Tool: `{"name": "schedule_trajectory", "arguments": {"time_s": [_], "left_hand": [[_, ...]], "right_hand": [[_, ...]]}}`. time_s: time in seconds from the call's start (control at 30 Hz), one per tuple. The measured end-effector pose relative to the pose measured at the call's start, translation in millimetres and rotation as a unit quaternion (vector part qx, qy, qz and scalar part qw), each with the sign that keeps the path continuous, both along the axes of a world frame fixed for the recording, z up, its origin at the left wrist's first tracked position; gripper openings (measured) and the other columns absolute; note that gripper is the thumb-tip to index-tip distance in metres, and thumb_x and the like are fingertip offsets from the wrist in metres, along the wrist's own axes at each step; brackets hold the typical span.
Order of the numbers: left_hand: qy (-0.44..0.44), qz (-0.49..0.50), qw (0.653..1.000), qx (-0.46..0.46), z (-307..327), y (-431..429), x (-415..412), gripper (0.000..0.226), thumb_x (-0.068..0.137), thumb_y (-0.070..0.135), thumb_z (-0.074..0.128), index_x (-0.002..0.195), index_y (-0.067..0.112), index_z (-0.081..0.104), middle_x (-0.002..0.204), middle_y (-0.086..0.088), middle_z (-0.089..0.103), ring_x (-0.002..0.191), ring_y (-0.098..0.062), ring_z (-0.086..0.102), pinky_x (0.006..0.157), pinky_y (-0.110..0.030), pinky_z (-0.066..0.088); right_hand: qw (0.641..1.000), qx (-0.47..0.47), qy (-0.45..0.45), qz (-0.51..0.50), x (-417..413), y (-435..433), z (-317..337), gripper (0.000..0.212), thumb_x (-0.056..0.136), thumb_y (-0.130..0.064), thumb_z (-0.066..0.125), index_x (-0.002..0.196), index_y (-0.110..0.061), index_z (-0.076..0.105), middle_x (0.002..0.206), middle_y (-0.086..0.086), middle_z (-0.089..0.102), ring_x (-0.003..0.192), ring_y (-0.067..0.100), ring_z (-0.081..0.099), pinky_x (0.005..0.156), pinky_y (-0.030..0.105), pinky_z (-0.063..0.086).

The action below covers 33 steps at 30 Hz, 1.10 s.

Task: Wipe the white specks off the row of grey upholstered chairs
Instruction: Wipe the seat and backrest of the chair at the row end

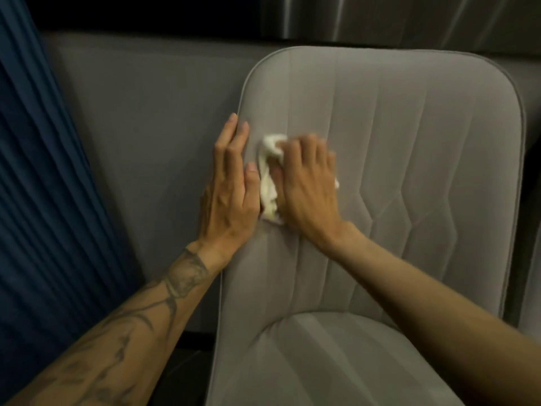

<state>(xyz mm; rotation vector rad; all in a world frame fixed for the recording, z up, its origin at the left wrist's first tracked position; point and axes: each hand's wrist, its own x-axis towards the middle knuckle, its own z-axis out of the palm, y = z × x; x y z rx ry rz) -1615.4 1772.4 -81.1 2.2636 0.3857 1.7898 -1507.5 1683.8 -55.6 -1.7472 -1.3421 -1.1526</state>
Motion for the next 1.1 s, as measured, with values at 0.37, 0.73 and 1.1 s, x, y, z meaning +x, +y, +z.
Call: {"name": "schedule_trajectory", "arguments": {"time_s": [0.37,0.73,1.1], "left_hand": [[0.012,-0.016,1.000,-0.008,-23,-6,-10,0.052,0.109,0.012,0.036,0.161,0.007,0.030,0.171,-0.012,0.022,0.158,-0.014,0.024,0.124,-0.020,0.021],[-0.009,-0.023,0.994,-0.109,-70,-22,-25,0.050,0.111,0.028,0.034,0.161,0.023,0.029,0.161,0.014,0.034,0.146,0.008,0.034,0.114,-0.009,0.029],[-0.021,-0.049,0.986,-0.159,-70,-24,-28,0.049,0.110,0.032,0.035,0.159,0.031,0.028,0.160,0.013,0.039,0.143,-0.004,0.045,0.111,-0.011,0.036]], "right_hand": [[0.999,0.042,0.023,-0.001,2,8,7,0.023,0.100,-0.033,0.047,0.107,-0.013,0.056,0.104,0.012,0.053,0.091,0.029,0.049,0.079,0.041,0.037],[0.994,0.092,0.047,-0.044,1,18,0,0.021,0.100,-0.034,0.047,0.108,-0.016,0.054,0.103,0.011,0.054,0.092,0.029,0.046,0.078,0.041,0.033],[0.995,0.096,0.019,-0.034,6,29,49,0.025,0.098,-0.035,0.048,0.105,-0.014,0.059,0.103,0.012,0.056,0.092,0.031,0.053,0.076,0.042,0.039]]}}
